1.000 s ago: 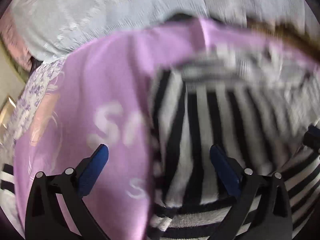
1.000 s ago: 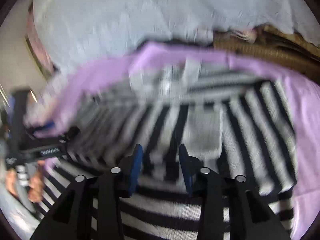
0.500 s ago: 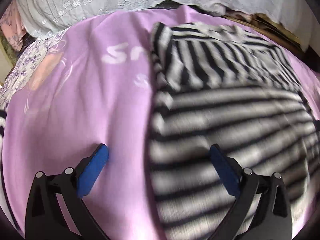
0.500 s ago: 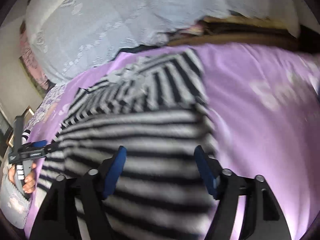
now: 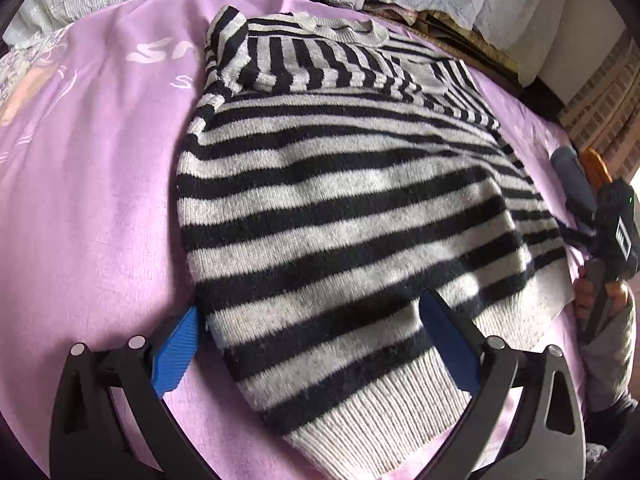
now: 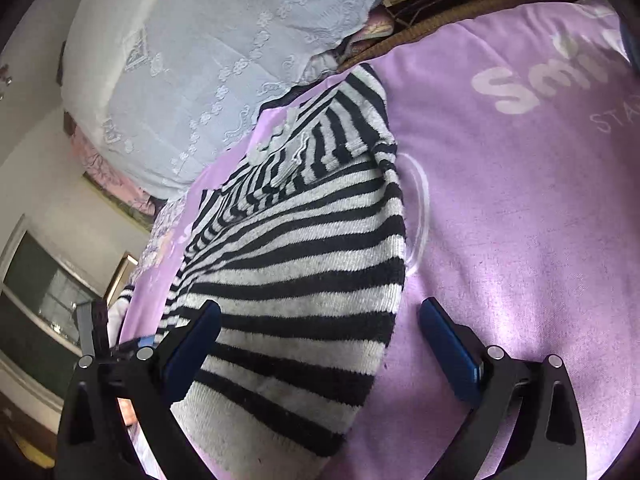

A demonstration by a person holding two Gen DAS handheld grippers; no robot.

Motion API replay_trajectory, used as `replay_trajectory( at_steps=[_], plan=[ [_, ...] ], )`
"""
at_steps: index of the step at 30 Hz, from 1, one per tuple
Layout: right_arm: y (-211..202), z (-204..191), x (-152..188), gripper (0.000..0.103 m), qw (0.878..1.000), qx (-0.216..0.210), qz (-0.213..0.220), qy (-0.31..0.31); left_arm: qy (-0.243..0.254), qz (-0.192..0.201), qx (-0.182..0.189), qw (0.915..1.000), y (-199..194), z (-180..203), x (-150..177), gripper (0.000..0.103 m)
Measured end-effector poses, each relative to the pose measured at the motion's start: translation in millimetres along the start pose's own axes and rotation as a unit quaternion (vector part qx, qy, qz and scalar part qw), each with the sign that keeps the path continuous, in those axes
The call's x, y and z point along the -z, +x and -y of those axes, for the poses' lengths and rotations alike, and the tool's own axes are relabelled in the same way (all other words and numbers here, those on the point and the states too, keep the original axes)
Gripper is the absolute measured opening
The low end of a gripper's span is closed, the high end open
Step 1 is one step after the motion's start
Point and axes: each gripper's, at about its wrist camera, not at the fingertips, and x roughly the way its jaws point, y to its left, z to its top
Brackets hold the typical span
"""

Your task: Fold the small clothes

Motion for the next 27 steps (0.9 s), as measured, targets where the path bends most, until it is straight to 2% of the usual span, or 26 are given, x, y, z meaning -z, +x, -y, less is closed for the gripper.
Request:
replay_trajectory(
  at_steps=[5,7,9,10,11,12,13,16,19,20,22,24,27],
  plan=[
    [3.0,-11.9,5.4,0.098,1.0,0.013,-0.011,-0.02,0.01,-0.002,-0.024,0.9997,8.0,4.9,-3.9,0.098],
    [3.6,-18.5,11.3,0.086,1.0,0.006,-0.015,-0.024,0.011,-0.003,-0.021,0.9997,7.2,7.6,-2.3,0.098],
    [6.9,-23.7,17.2,0.064,0.999,-0.001,-0.026,-0.031,0.001,-0.001,-0.008,1.0,5.5,8.5,-1.8,0.098],
    [8.7,-25.2,19.6,0.059,0.999,-0.005,-0.032,-0.031,-0.003,0.001,0.0,1.0,4.2,8.8,-1.3,0.096],
    [10.3,-26.2,22.2,0.051,0.999,-0.009,-0.039,-0.031,-0.002,0.003,0.0,1.0,3.3,9.3,-0.7,0.089],
    [11.3,-25.9,24.8,0.047,0.998,-0.015,-0.047,-0.03,-0.002,0.005,-0.004,1.0,1.7,8.8,0.0,0.083],
    [11.0,-25.5,26.3,0.046,0.998,-0.019,-0.05,-0.029,-0.008,0.008,-0.005,0.9999,-1.0,5.0,0.6,0.072],
    [9.1,-21.0,27.4,0.045,0.998,-0.031,-0.054,-0.023,-0.043,0.011,0.022,0.9988,-7.5,-14.1,1.7,0.058],
    [13.1,-15.8,25.9,0.042,0.998,-0.036,-0.058,-0.014,-0.051,0.009,0.037,0.998,-3.4,-20.3,-0.7,0.058],
    [14.0,-14.9,25.2,0.04,0.998,-0.037,-0.057,-0.011,-0.042,0.009,0.035,0.9984,-2.1,-17.2,-1.0,0.067],
    [13.1,-12.6,24.9,0.037,0.998,-0.04,-0.053,-0.004,-0.015,0.007,0.027,0.9995,-0.6,-4.7,1.2,0.075],
    [9.8,-11.9,26.2,0.036,0.998,-0.044,-0.049,0.001,0.008,0.003,0.02,0.9998,-2.2,7.0,6.6,0.075],
    [7.9,-15.5,28.5,0.037,0.998,-0.043,-0.052,-0.004,0.015,-0.006,0.041,0.999,-6.5,11.2,15.6,0.075]
  ],
)
